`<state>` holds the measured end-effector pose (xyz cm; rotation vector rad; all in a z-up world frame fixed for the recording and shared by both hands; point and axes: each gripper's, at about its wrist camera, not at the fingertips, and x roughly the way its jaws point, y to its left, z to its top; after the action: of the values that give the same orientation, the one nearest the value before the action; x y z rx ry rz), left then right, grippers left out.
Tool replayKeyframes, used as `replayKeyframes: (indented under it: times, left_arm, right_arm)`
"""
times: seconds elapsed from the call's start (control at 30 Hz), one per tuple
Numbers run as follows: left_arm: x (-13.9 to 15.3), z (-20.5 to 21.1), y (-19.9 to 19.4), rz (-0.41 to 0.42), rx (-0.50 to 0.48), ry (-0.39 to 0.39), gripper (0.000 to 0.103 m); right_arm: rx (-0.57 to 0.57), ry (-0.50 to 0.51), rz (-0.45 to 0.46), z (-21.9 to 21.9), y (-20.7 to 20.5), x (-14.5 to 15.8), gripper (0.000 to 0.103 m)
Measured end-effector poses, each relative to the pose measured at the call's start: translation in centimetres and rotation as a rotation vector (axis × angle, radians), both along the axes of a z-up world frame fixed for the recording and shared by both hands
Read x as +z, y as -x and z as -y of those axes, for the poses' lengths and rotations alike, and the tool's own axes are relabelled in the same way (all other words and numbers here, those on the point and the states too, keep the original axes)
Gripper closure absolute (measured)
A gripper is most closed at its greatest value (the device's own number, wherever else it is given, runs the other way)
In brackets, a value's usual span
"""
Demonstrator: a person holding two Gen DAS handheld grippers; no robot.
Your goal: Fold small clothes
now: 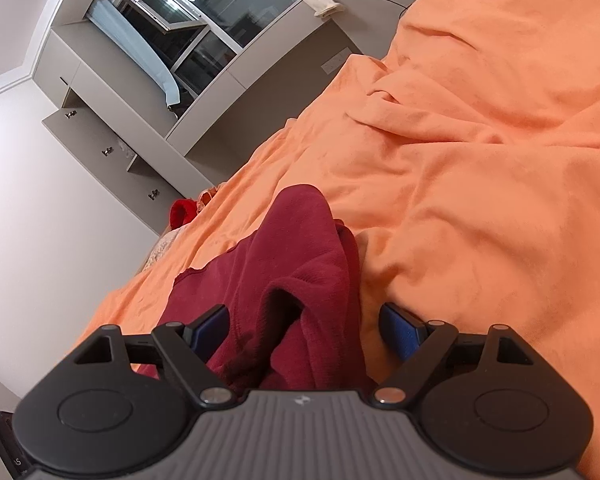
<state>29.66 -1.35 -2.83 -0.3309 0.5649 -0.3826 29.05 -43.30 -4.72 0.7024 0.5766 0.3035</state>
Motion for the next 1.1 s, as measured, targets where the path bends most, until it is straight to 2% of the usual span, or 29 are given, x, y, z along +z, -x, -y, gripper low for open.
replayKeyframes:
  times: [0.17,0.67,0.83,1.0,1.1]
  left_arm:
    - [0.0,0.0,0.0,0.000,0.000,-0.001,0.000]
    - [0.1,0.0,-0.4,-0.020,-0.016,-0.001,0.000]
    - [0.8,0.1,-2.7,-0.090,-0.087,-0.009,0.000]
    - [1.3,0.0,-6.6,-0.208,-0.225,-0.004,0.000]
    - [0.7,-1.0,-8.0,-0.264,-0.232,0.088,0.000]
  right_arm:
    - [-0.033,-0.002,-0.017,0.3,-0.1,-0.2,0.038]
    - [-0.040,0.020,-0.015,0.1,-0.1,-0.2,0.040]
    - [-0.041,0.036,-0.010,-0.2,-0.2,0.0,0.044]
    - [-0.038,0.051,-0.007,-0.7,-0.7,0.3,0.045]
    - [-0.035,0.062,-0.003,-0.9,-0.8,0.2,0.045]
